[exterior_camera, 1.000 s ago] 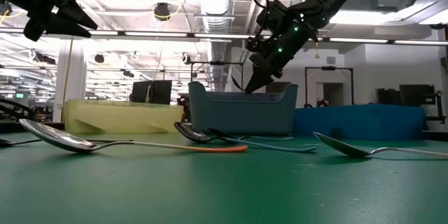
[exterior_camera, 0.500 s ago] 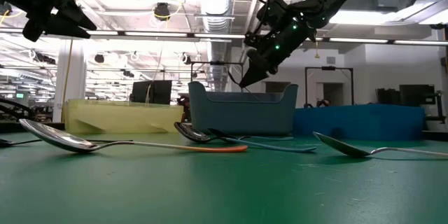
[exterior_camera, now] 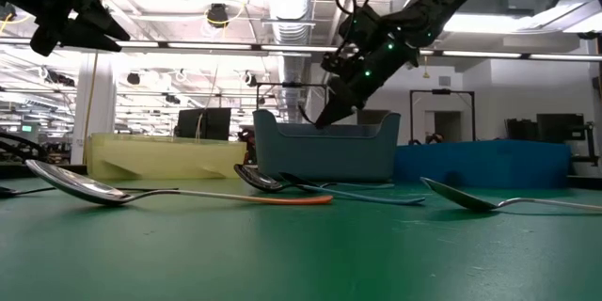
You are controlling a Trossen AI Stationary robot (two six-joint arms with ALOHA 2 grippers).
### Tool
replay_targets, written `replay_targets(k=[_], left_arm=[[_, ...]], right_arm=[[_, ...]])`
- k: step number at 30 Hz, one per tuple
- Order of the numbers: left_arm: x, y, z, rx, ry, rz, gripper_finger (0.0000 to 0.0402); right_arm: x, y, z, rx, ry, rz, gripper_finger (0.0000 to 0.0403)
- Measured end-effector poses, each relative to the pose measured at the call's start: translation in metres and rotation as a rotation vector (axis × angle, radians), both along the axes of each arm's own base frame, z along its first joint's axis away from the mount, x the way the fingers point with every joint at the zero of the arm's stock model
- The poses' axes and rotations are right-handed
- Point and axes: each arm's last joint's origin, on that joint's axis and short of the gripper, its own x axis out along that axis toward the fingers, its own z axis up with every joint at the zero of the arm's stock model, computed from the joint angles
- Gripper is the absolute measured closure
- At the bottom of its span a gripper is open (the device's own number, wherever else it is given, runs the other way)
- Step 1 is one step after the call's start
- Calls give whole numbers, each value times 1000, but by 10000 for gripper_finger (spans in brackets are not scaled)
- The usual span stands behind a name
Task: Sort silverware by color (type)
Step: Put the black spoon into the light blue bin
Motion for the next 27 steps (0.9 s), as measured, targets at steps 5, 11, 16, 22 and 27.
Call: replay_targets(k=[5, 11, 16, 22, 27], left_arm=[[0, 0, 0, 2, -2, 4, 258], [0, 0, 0, -4, -8, 7, 258], [0, 0, 0, -5, -8, 6, 258], [0, 0, 0, -7, -8, 4, 258], [0, 0, 0, -4, -9, 7, 258]], right_arm=[[-3, -5, 0, -6, 5, -13, 397], [-2, -10, -9, 20, 10, -40, 397], [2, -9, -24, 52, 48, -41, 397], [2, -10, -23, 35, 42, -37, 397], [1, -12, -23, 31, 42, -44, 377]])
